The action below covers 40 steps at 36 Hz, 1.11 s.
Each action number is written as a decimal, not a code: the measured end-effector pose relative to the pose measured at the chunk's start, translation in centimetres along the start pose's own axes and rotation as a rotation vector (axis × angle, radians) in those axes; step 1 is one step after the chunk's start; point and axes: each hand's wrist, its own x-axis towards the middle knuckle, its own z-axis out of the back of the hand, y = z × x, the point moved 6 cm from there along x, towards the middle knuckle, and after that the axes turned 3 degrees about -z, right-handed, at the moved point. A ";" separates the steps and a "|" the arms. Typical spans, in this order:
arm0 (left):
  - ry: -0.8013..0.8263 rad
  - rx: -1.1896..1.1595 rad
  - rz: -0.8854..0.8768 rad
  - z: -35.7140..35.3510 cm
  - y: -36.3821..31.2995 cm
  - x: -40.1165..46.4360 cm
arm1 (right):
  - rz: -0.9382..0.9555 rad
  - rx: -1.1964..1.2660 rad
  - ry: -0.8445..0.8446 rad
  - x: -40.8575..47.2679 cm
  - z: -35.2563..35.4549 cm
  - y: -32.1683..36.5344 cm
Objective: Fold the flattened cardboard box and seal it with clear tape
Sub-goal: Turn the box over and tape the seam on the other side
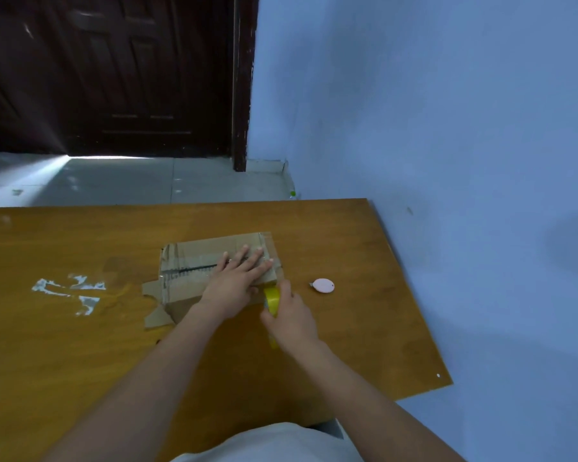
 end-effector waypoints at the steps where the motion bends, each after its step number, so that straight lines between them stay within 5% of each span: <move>1: -0.003 -0.004 -0.001 -0.1 0.0 0.0 | 0.000 -0.008 0.004 0.1 0.0 0.0; 12: -0.022 -0.037 -0.002 0.0 -0.1 0.0 | -0.070 -0.054 -0.011 -0.4 -0.7 -0.2; 20: -0.046 -0.098 0.000 0.1 0.3 0.1 | -0.083 0.229 -0.152 -1.5 -0.6 -2.0; 32: -0.066 -0.154 -0.002 -0.1 0.3 0.2 | -0.089 0.751 -0.061 -2.2 -3.3 -3.9; 40: -0.070 -0.151 0.005 0.1 0.2 0.3 | -0.080 0.820 -0.062 -1.9 -2.1 -4.2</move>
